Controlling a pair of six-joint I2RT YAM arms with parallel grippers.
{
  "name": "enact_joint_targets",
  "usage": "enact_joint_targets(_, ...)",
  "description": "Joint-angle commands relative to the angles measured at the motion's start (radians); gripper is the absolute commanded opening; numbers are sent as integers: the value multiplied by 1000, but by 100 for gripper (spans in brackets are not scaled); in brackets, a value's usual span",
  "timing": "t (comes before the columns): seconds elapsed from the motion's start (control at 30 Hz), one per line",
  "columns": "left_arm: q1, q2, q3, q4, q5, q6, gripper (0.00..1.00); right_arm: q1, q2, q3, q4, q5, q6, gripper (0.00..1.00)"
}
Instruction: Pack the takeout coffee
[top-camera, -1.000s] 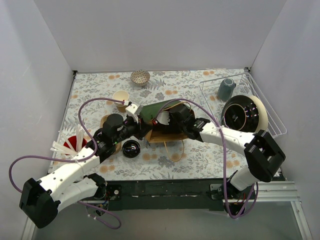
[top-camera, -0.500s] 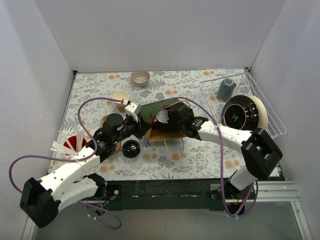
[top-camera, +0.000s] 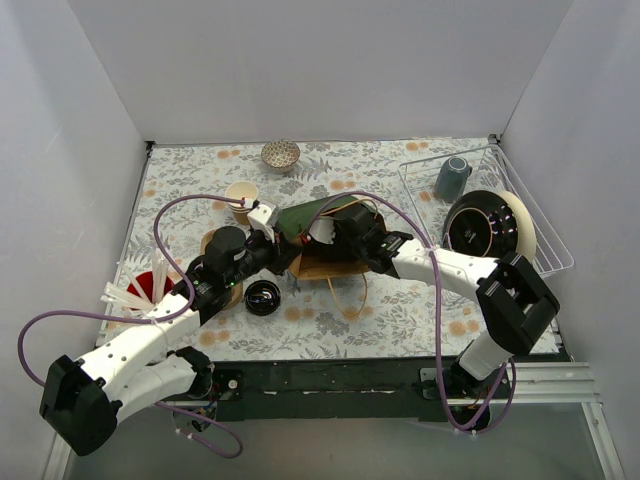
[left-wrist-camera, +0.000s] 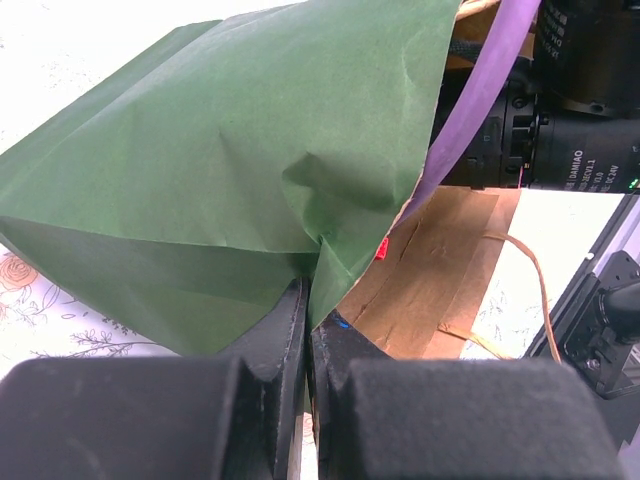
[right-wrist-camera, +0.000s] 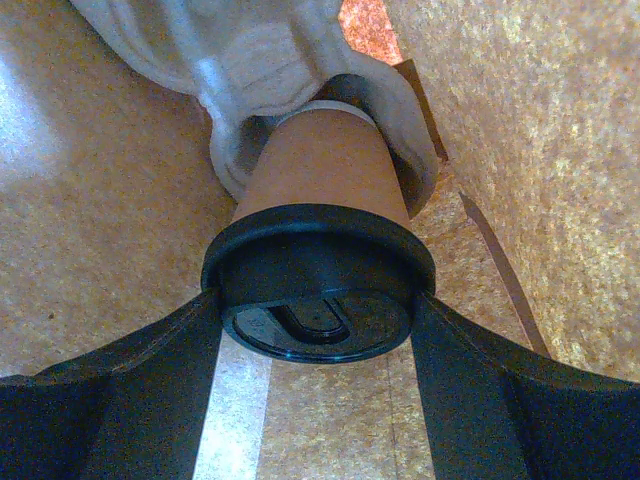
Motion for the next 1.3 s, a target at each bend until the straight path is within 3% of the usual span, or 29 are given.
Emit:
enact_joint_targets(0.0,-17,-6,0,-38,88,-29,0,-20,24,54,56,39,66,33)
enact_joint_targets(0.33,-15,9,35,-39,60,-50,0,-20,-47,51,-7,62,75,56)
enact_joint_targets(0.47,-17,17,52,-47,51,-66,0,-19,-81,62,-56,43,94,70)
enact_joint_targets(0.77,-17,34,119,-93,29,-98,0,-20,-173,82,-193,0,111,82)
enact_joint_targets(1.27,-17,52,239,-211,37,-136,0,-19,-286,94,-392,-56,184,84)
